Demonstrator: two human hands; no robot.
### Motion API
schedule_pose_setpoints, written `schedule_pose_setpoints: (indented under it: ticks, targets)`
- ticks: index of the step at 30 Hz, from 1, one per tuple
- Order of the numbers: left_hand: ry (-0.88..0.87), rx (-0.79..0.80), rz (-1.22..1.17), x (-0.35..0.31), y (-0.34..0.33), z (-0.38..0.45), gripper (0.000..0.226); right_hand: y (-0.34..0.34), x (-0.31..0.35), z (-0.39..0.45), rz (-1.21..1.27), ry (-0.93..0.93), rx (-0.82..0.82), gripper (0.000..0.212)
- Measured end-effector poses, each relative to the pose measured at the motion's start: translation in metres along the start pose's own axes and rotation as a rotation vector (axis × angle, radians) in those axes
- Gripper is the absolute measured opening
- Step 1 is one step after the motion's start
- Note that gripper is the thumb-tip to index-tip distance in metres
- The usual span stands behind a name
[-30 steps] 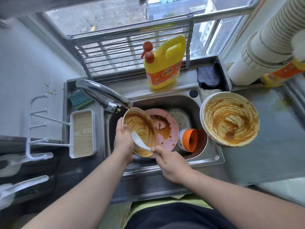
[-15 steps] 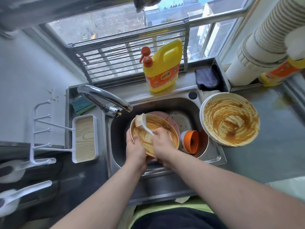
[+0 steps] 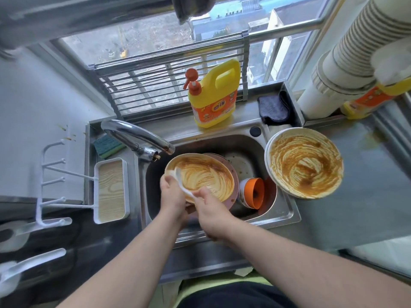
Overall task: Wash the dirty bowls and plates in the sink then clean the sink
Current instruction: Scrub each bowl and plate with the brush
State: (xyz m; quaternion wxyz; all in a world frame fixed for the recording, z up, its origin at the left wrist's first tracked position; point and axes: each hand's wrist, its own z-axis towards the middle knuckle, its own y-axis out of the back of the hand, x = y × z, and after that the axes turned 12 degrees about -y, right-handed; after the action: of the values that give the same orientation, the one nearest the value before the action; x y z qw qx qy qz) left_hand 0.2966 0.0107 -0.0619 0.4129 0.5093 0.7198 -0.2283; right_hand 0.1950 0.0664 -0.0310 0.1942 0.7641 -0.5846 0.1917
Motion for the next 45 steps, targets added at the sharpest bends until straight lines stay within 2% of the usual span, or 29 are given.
schedule_pose_setpoints:
  ticks: [3, 7, 9, 12, 16, 18, 20, 23, 27, 30, 34, 36, 39, 42, 45]
  targets:
    - [0.142, -0.051, -0.05, -0.009, 0.012, 0.018, 0.043, 0.019, -0.021, -0.012, -0.219, 0.077, 0.028, 0.017]
    - [0.093, -0.063, 0.047, -0.004, 0.023, 0.028, 0.043, 0.071, -0.027, -0.023, -0.563, 0.158, 0.036, 0.024]
    - [0.068, -0.009, 0.124, -0.003, 0.023, 0.025, 0.037, 0.089, -0.023, -0.029, -0.761, 0.165, 0.025, 0.027]
    - [0.038, 0.078, 0.217, 0.0, 0.015, 0.014, 0.037, 0.09, -0.008, -0.024, -0.927, 0.246, -0.072, 0.03]
    - [-0.054, 0.104, 0.291, 0.005, 0.011, 0.003, 0.026, 0.079, 0.024, 0.016, -1.062, 0.355, -0.264, 0.036]
    - [-0.107, 0.082, 0.359, 0.008, 0.017, 0.008, 0.028, 0.086, 0.035, 0.027, -1.116, 0.335, -0.356, 0.04]
    - [-0.14, 0.064, 0.365, 0.005, 0.025, 0.015, 0.031, 0.101, 0.031, 0.031, -1.151, 0.236, -0.392, 0.043]
    - [-0.224, -0.001, 0.333, -0.005, 0.034, 0.025, 0.031, 0.117, 0.004, 0.029, -1.133, 0.103, -0.336, 0.036]
    - [-0.29, -0.032, 0.251, -0.004, 0.031, 0.03, 0.041, 0.098, -0.047, 0.014, -0.922, 0.088, -0.153, 0.01]
    - [-0.264, -0.05, 0.104, -0.003, 0.023, 0.025, 0.032, 0.09, -0.064, 0.008, -0.86, 0.091, -0.138, 0.017]
    - [-0.214, 0.03, 0.033, 0.002, 0.021, 0.019, 0.018, 0.107, -0.04, 0.028, -0.785, 0.081, -0.348, 0.023]
    - [-0.161, 0.078, 0.012, 0.005, 0.018, 0.015, 0.017, 0.1, -0.022, 0.032, -0.661, 0.133, -0.379, 0.022]
    - [-0.083, 0.081, -0.039, 0.008, 0.006, 0.003, 0.021, 0.068, -0.005, 0.024, -0.434, 0.235, -0.267, 0.019]
    - [0.021, 0.002, -0.158, 0.006, 0.002, 0.001, 0.026, 0.034, -0.026, 0.004, -0.437, 0.302, -0.091, 0.022]
    - [0.066, -0.025, -0.212, -0.002, 0.012, 0.01, 0.031, 0.048, -0.067, -0.007, -0.488, 0.223, -0.072, 0.021]
